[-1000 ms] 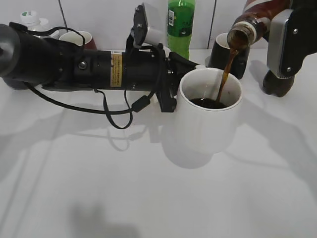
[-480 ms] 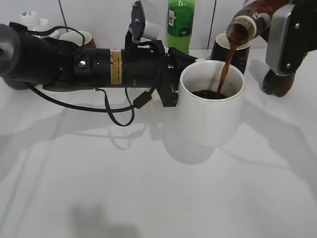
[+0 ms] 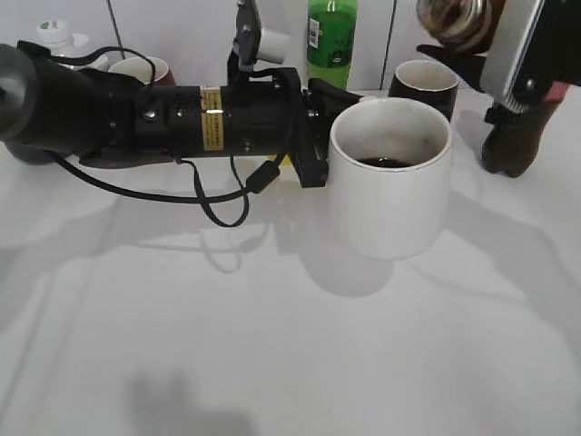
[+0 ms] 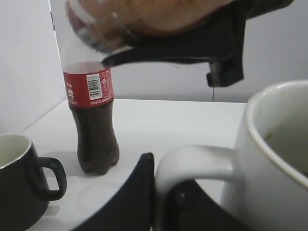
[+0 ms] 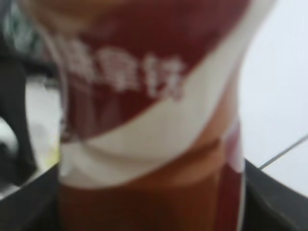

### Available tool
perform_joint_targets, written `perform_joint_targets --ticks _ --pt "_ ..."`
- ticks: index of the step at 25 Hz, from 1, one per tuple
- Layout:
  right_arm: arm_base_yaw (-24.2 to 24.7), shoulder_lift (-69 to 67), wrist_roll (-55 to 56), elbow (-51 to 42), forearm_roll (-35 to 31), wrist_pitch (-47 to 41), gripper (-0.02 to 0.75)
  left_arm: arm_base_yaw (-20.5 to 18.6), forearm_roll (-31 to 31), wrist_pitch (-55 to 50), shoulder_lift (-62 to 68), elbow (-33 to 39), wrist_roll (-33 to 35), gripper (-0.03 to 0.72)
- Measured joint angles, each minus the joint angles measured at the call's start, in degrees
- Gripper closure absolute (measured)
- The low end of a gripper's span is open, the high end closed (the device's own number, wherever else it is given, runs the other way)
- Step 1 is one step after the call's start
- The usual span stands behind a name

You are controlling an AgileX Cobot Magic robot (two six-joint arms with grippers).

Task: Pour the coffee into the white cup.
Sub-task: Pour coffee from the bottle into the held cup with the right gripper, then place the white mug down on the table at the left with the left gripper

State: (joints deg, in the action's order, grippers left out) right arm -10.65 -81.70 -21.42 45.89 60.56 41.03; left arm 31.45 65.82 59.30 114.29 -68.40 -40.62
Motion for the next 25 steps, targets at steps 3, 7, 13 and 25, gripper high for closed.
perform_joint_targets --ticks 3,7,13,25 --pt "0.0 -1.1 11.1 0.0 0.1 1.6 0.211 -0.1 0.0 0.1 0.0 0.0 0.0 0.652" --pt "0.0 -1.4 28.7 0.0 0.2 2.5 0.211 -1.3 0.0 0.0 -0.2 0.1 0.0 0.652" --pt "0.0 -1.4 56.2 0.0 0.2 2.2 0.211 -4.1 0.0 -4.4 -4.4 3.9 0.0 0.652" --pt "0.0 -1.4 64.5 0.0 0.2 1.4 0.211 -14.6 -2.8 -8.3 -14.1 16.0 1.5 0.652"
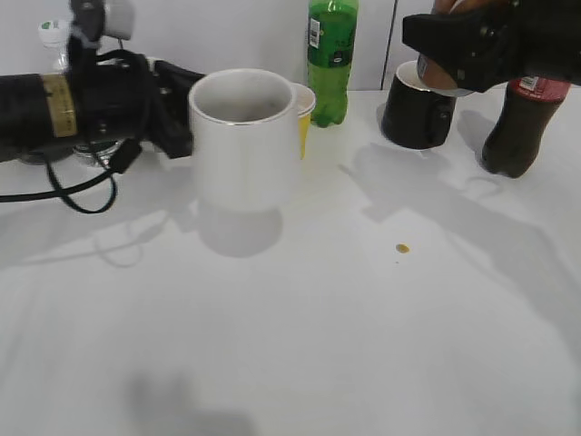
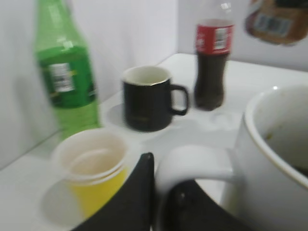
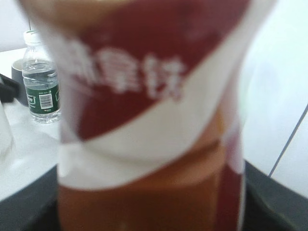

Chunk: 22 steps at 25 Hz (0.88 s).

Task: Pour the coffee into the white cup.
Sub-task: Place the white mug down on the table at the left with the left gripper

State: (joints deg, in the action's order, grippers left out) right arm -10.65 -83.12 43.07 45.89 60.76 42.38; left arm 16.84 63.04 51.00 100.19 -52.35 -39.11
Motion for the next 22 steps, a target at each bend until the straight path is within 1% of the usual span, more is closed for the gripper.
perform_joint_targets --ticks 3,6,8,11,16,20,22 --pt "0.0 0.0 0.1 0.0 0.0 0.0 0.211 -2.6 -2.7 -0.3 -2.2 3.2 2.7 0.652" --pt "0.0 0.0 0.1 0.0 0.0 0.0 0.211 -4.8 -8.2 -0.3 -4.5 7.6 7.2 0.652" --pt "0.0 0.0 0.1 0.0 0.0 0.0 0.211 -6.0 -12.8 -0.3 -6.0 10.8 10.8 0.652" --pt "0.0 0.0 0.1 0.0 0.0 0.0 0.211 -7.3 -22.3 -0.3 -7.7 16.3 17.4 0.652" --pt "0.0 0.0 0.2 0.0 0.0 0.0 0.211 -7.9 -37.9 2.8 -8.2 24.3 26.9 0.652" --pt "0.0 0.0 0.2 0.0 0.0 0.0 0.211 -7.9 -47.3 5.0 -8.2 28.2 32.4 0.652" --pt "0.0 0.0 0.2 0.0 0.0 0.0 0.211 -7.9 -50.7 5.7 -8.2 28.6 34.8 0.652"
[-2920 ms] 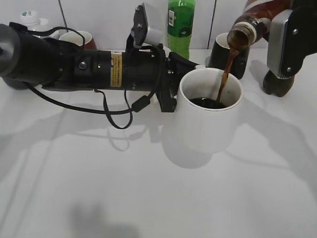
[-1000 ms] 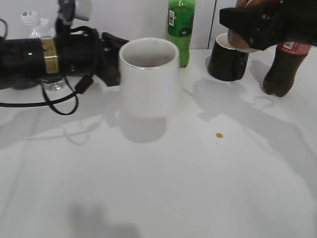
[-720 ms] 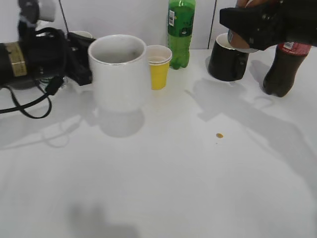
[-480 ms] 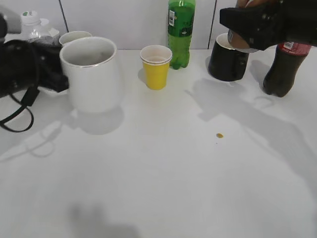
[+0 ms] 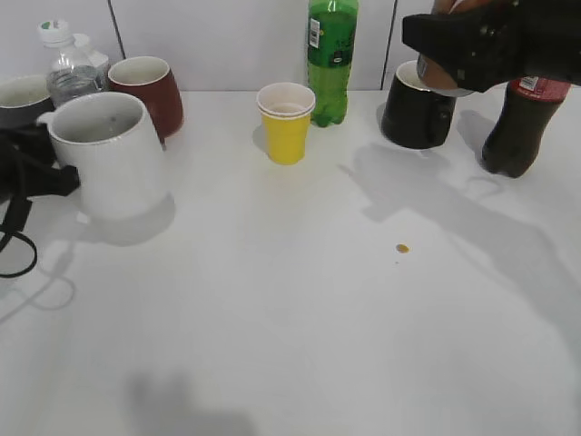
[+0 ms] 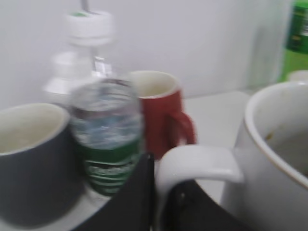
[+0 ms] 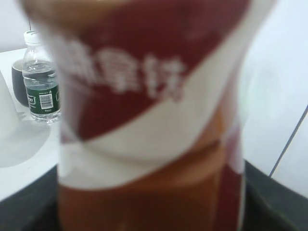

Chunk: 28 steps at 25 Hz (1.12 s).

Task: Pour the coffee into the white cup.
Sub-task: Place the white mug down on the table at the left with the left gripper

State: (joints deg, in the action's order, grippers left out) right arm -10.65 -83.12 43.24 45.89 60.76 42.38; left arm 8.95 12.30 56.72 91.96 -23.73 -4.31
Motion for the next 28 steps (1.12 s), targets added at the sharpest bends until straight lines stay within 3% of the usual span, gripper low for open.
perform_joint_targets --ticks 7,19,28 --pt "0.0 0.0 0.0 0.0 0.0 0.0 0.211 0.0 -10.4 3.6 2.1 0.0 3.0 0.652" --pt "0.0 0.0 0.0 0.0 0.0 0.0 0.211 0.0 -16.4 8.4 13.0 0.0 3.6 0.652" --pt "0.0 0.0 0.0 0.0 0.0 0.0 0.211 0.0 -16.7 11.4 16.5 -0.9 5.1 0.652"
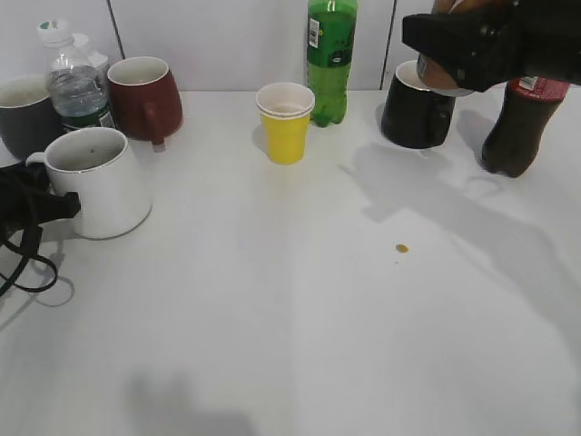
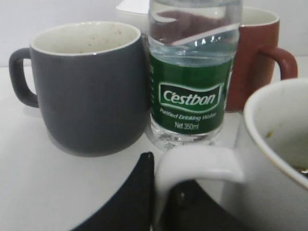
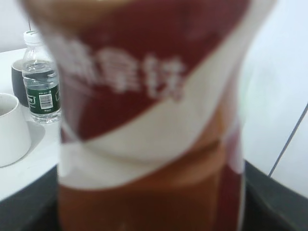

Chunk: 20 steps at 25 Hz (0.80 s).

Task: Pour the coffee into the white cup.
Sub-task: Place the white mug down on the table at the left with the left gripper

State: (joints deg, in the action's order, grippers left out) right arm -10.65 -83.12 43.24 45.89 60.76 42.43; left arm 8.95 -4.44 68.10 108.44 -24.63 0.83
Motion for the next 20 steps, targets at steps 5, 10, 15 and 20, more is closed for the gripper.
perform_joint_targets --ticks 5,10,15,20 --pt "0.0 0.0 0.0 0.0 0.0 0.0 0.211 0.0 -0.2 1.9 1.3 -0.2 -0.2 0.652" --pt "0.0 0.0 0.0 0.0 0.0 0.0 0.211 0.0 -1.2 1.8 1.5 -0.4 -0.4 0.554" --pt "0.0 0.0 0.0 0.0 0.0 0.0 0.211 0.0 -2.5 1.8 1.1 0.4 -0.4 0.424" --pt "0.0 0.0 0.0 0.0 0.0 0.0 0.211 0.0 -2.5 1.8 -1.1 4.0 -0.5 0.405"
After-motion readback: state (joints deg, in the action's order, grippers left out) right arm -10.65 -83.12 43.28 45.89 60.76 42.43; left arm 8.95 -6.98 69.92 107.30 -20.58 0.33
